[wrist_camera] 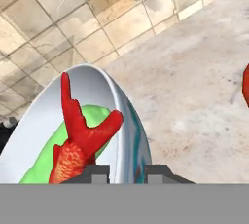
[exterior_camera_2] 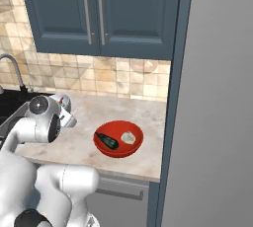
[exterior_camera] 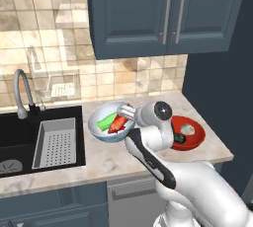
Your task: Place the bowl containing the corn and fish in the microwave. Close the microwave door and press the start button to microwave the meal.
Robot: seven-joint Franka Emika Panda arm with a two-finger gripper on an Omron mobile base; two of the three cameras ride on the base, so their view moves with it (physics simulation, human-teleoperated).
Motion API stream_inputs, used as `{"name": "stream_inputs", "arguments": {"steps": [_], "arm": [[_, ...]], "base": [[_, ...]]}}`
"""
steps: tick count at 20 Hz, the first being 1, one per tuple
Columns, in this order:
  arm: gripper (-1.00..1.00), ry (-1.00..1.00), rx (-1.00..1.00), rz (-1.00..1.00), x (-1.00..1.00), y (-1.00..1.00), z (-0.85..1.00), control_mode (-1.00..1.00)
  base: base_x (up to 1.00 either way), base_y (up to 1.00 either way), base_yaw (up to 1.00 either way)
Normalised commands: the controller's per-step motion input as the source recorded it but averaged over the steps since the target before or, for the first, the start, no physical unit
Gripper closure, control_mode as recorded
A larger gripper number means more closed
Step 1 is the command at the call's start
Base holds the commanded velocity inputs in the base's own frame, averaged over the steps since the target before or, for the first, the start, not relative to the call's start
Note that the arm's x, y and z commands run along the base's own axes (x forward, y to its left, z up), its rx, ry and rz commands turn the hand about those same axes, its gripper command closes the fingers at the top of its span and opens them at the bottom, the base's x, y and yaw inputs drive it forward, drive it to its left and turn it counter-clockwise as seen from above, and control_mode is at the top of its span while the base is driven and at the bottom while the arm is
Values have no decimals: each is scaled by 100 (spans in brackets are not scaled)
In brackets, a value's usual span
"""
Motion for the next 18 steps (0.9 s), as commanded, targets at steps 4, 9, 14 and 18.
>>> {"name": "stream_inputs", "arguments": {"steps": [4,9,14,18], "arm": [[100,-12,9,5,-73,-39,91,-100],[100,-3,10,4,-81,-63,100,-100],[100,0,0,1,-100,-72,83,-100],[100,-1,0,2,-99,-73,32,-100]], "base": [[0,0,0],[0,0,0],[0,0,0],[0,0,0]]}}
